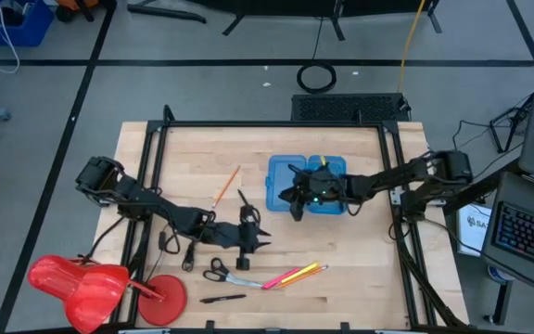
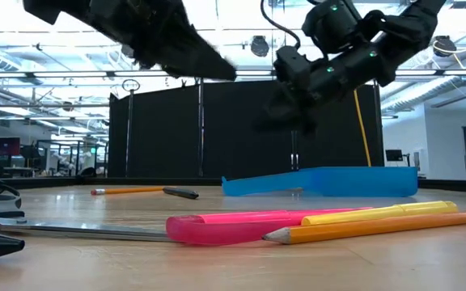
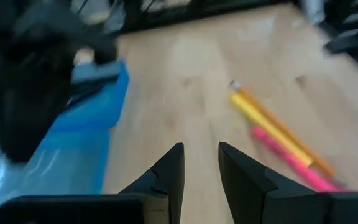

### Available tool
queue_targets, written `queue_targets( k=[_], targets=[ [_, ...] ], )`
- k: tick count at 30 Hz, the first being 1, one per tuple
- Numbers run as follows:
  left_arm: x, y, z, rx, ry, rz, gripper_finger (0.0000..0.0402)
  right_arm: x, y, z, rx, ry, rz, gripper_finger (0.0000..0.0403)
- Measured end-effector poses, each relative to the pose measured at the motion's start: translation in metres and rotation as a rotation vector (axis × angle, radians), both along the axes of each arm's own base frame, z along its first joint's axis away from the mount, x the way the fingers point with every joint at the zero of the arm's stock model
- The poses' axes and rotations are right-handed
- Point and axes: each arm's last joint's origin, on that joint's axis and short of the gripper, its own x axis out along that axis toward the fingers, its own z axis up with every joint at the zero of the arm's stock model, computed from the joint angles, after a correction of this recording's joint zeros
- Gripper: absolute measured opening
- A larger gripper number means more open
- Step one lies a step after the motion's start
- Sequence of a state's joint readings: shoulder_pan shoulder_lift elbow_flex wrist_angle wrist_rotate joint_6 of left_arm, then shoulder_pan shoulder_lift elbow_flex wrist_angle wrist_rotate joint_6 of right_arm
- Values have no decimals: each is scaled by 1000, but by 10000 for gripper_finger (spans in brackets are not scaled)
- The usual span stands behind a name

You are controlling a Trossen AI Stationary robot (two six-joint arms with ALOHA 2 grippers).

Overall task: Pick & place school supplies into a supply box
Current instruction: Put the black pen into the blue supply box

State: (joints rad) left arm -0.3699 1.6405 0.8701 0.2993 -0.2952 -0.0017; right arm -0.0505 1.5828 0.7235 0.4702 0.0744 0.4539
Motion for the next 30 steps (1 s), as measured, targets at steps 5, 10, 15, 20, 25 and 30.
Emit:
queue_targets(
  k=[5, 10, 15, 20, 25, 30],
  targets=[
    [-6, 5, -6, -96, -153, -182, 104, 3, 0, -1, -16, 7, 7, 45],
    [-28, 22, -13, -95, -188, -4, 104, 3, 3, 0, 0, 10, 17, 45],
    [-48, 27, -3, -123, -261, -24, 104, 16, 8, 12, 7, 60, 51, 46],
    [-70, 33, -5, -138, -301, -85, 104, 33, 12, 25, -28, 72, 82, 67],
    [-90, 41, -13, -139, -319, -42, 104, 53, 12, 19, -41, 142, 93, 104],
    [-101, 45, -13, -161, -371, -46, 104, 82, 9, 5, -42, 191, 96, 140]
  ],
)
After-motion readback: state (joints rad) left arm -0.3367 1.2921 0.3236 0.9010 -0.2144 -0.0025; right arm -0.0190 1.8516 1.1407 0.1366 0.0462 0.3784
